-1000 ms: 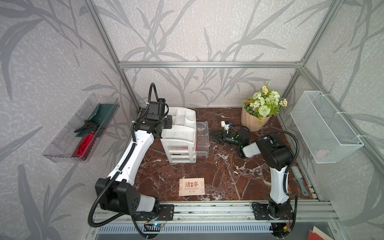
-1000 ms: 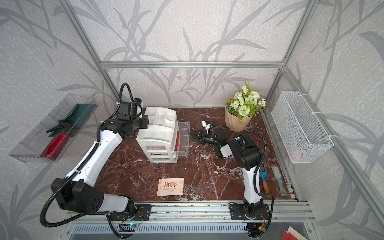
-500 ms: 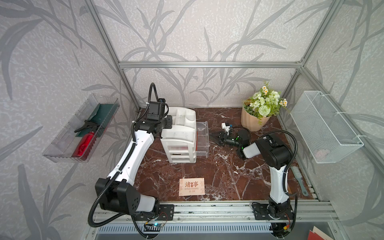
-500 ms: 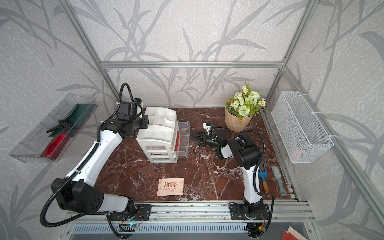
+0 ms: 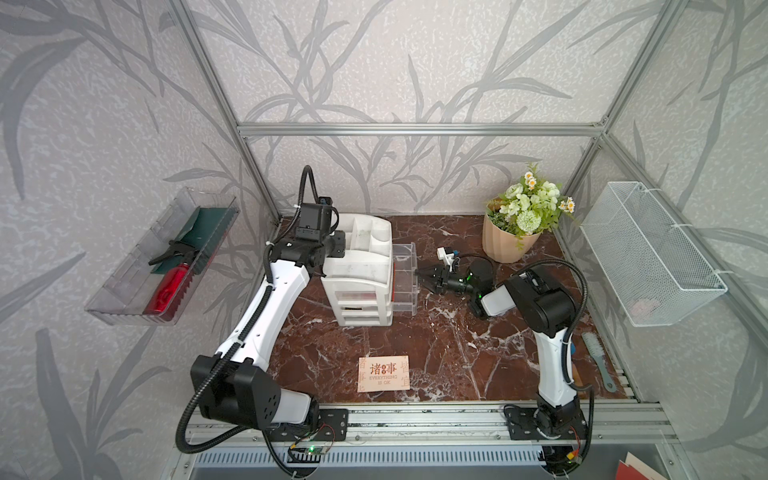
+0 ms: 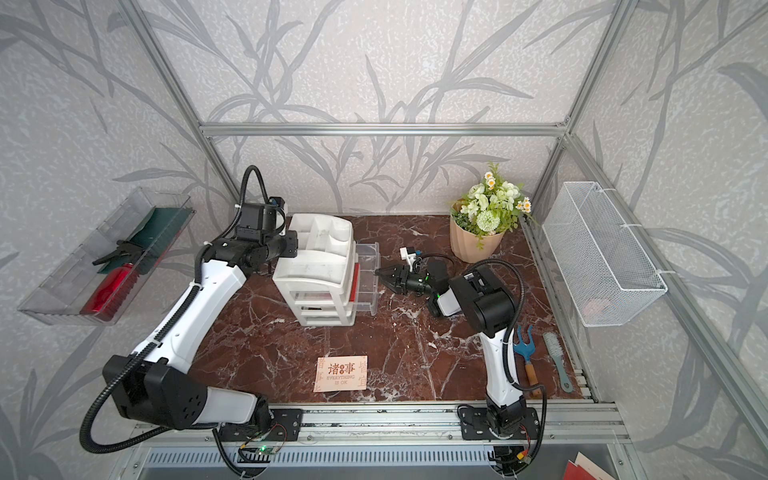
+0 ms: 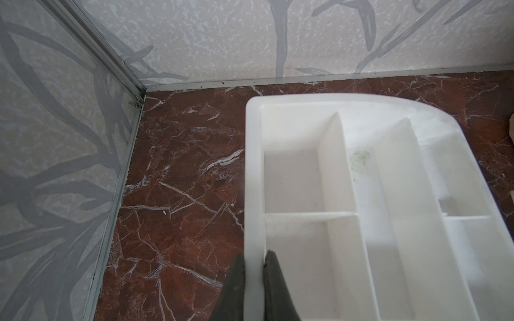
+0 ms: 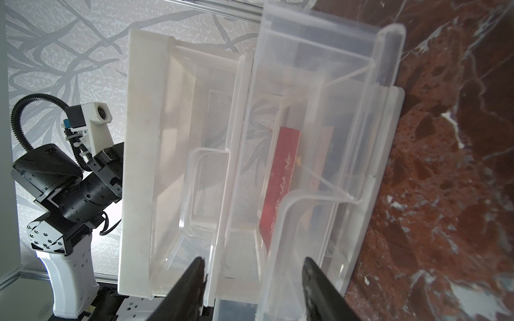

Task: Take the postcards out of the drawer
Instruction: Open the drawer in the storage box.

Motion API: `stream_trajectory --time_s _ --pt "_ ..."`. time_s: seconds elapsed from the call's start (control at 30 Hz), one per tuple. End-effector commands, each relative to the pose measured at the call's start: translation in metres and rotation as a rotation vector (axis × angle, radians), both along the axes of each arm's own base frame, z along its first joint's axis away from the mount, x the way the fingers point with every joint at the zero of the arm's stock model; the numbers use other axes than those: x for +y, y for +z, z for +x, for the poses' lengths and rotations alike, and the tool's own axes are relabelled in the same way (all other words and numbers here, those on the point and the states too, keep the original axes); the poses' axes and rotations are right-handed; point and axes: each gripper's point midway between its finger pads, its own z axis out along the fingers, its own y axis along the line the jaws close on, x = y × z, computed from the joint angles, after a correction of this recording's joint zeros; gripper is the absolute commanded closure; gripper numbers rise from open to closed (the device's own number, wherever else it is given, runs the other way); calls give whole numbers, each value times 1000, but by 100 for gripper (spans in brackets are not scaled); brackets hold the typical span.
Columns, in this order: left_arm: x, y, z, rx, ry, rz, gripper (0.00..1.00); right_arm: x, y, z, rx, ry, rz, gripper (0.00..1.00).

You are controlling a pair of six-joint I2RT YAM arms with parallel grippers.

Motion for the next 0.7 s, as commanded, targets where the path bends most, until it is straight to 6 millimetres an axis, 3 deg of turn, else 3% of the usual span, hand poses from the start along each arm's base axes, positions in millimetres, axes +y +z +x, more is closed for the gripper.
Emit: stream_trajectory --time_s 0.0,0.67 --pt "4 -24 -9 98 -5 55 100 7 11 -1 -53 24 22 46" --pt "3 -25 -10 103 -11 61 100 9 17 -1 -60 30 31 64"
